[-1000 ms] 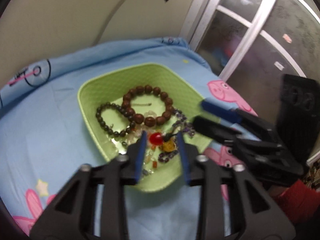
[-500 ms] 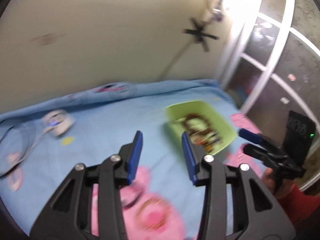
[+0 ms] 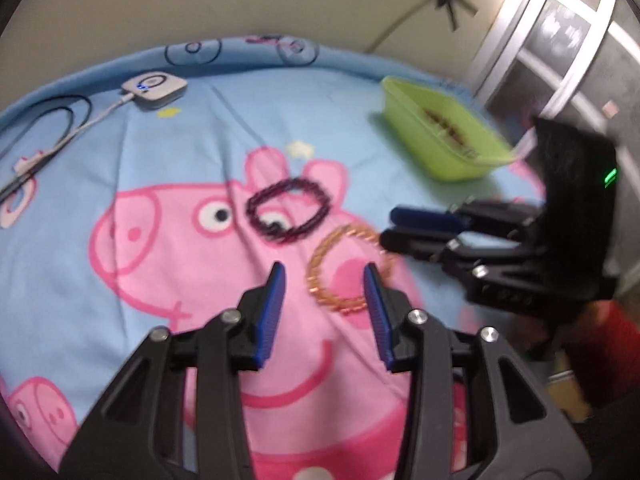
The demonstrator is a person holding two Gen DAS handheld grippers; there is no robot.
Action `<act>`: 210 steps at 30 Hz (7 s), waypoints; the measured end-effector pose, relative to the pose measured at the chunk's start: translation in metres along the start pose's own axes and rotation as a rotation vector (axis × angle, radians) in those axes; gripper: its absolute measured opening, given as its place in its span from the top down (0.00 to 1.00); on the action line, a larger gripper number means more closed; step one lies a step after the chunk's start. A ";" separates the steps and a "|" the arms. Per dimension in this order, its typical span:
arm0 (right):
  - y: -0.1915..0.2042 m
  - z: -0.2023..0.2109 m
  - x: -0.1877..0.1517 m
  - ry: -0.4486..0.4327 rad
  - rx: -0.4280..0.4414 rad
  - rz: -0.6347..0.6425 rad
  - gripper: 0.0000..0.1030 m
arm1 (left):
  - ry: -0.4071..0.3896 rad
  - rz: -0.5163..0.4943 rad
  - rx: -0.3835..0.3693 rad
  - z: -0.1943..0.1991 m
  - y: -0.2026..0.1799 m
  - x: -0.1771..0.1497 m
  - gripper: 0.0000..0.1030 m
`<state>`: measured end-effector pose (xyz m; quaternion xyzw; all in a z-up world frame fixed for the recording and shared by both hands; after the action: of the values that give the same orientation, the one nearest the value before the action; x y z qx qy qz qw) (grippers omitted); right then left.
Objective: Organize jewelry
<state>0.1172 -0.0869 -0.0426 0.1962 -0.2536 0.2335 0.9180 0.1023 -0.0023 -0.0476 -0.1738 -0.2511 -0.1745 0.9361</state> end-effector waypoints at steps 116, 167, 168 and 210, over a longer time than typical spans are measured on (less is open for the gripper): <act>-0.182 0.143 -0.002 -0.451 -0.217 -0.397 0.83 | -0.203 -0.096 -0.063 -0.062 -0.134 0.166 0.68; -0.072 0.114 -0.106 -0.391 -0.261 -0.645 0.23 | -0.172 0.067 0.358 -0.001 -0.039 -0.021 0.06; -0.072 0.115 -0.107 -0.394 -0.256 -0.651 0.23 | -0.171 0.066 0.360 -0.001 -0.039 -0.021 0.06; -0.077 0.119 -0.111 -0.457 -0.134 -0.700 0.23 | -0.188 0.109 0.390 0.001 -0.026 -0.024 0.06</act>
<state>0.0291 -0.2433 -0.0283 0.2571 -0.3831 -0.1588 0.8729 0.0718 -0.0190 -0.0538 -0.0184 -0.3566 -0.0547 0.9325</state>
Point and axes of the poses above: each gripper's, at about its wrist camera, not at the fingertips, and z roughly against the way its jaws point, y to its left, x to its top, the point moved 9 cm from there along -z, roughly the way its jaws point, and after that the axes turned 4 degrees about y, right-handed, at the moved point
